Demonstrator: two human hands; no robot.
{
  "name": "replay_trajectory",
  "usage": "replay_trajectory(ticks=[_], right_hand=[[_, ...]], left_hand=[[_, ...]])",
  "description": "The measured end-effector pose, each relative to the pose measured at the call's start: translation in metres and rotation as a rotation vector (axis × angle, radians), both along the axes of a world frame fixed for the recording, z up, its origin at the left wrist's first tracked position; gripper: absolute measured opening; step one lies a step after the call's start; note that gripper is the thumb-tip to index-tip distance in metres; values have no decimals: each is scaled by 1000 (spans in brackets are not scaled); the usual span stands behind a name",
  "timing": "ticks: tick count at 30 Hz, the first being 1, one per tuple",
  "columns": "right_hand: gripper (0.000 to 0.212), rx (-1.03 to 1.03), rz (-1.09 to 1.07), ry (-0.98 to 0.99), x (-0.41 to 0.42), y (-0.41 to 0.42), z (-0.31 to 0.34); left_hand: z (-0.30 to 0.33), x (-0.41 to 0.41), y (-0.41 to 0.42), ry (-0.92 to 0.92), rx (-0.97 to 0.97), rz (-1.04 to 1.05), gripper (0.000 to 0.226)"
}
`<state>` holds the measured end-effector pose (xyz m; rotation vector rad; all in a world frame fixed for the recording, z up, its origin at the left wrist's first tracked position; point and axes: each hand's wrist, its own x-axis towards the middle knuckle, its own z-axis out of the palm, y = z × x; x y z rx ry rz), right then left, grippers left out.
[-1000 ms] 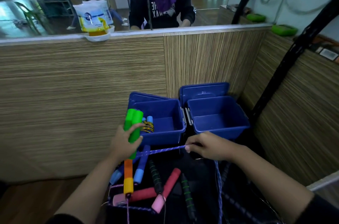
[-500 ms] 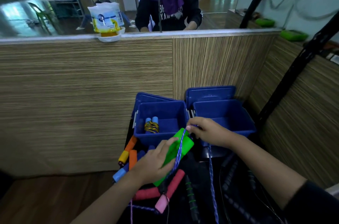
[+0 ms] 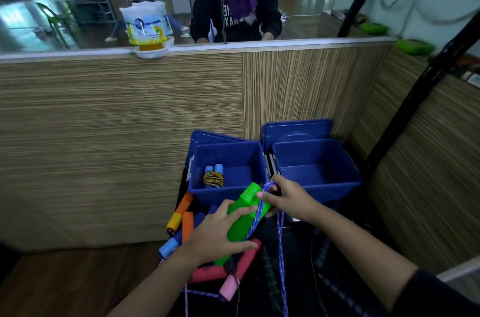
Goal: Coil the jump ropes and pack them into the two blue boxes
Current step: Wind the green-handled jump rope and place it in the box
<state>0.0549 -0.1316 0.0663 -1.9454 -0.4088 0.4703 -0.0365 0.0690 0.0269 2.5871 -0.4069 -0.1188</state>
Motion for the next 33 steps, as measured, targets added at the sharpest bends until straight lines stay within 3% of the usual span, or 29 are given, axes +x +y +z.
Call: replay_trajectory(ticks=[2,5,7,13,17,24,27,33], right_hand=[[34,-63,30,-72,3,-2,0],[33,-334,167,-296,12,-9,6],[32,-367,260,-330,16,-12,14],[26,-192,430,-160,26,-5,28],[17,-75,350,31,31,-1,28],[36,56,171,300,20,6,12],[32,80,165,313,8,10,10],[39,195,51,292,-1,14,-6]], left_hand=[[1,1,-2,3,17,-11,59],[5,-1,-5,30,77,-16,60],[7,-2,-5,33,109,-30,64],[21,-4,-18,-6,117,-211,55],[17,-6,-17,-29,14,-106,53],[16,-3,-9,-67,-270,15,45],[11,2,-1,-84,-332,67,42],[9,0,-7,3,-255,106,48]])
